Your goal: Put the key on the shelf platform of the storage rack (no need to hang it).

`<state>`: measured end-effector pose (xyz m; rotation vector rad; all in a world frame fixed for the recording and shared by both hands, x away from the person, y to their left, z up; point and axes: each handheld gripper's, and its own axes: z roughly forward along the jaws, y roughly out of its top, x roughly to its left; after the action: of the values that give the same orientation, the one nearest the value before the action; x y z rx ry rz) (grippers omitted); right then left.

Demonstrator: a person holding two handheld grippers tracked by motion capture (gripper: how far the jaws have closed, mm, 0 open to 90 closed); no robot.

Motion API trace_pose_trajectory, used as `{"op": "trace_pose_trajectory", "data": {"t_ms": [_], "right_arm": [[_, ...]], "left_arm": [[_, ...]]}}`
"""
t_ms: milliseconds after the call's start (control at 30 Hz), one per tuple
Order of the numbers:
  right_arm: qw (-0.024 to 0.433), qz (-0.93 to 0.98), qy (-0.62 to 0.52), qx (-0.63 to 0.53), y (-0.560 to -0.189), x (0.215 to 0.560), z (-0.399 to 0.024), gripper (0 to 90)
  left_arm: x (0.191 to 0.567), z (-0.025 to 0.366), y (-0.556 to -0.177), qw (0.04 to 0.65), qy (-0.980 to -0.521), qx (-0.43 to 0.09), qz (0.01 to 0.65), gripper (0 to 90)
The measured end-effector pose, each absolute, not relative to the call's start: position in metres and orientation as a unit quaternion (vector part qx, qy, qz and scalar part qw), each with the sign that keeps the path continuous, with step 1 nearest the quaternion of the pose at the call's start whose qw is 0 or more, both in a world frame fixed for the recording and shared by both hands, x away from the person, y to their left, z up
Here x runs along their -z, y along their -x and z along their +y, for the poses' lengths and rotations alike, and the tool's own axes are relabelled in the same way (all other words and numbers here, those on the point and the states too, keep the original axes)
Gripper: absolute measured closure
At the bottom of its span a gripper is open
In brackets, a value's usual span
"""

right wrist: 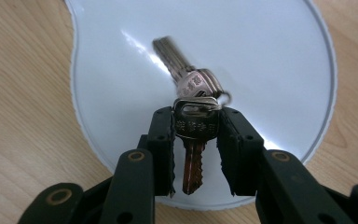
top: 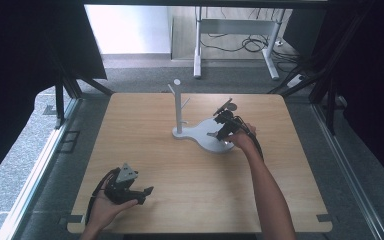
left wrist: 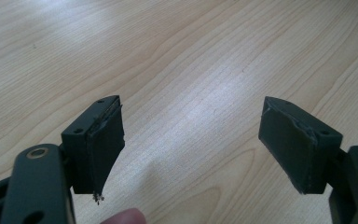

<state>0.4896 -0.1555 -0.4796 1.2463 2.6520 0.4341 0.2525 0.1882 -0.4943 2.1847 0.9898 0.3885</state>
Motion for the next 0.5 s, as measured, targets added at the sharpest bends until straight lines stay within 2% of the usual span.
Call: {"op": "trace_pose_trajectory", "data": {"t_ms": [500], "right_arm": [[0.094, 0.891, -0.419, -0.144, -0.488, 0.492, -0.156, 65.8]], "left_arm": [[0.495, 0.187, -0.253, 0.347, -0.845, -0.149, 0.38, 22.4]]}}
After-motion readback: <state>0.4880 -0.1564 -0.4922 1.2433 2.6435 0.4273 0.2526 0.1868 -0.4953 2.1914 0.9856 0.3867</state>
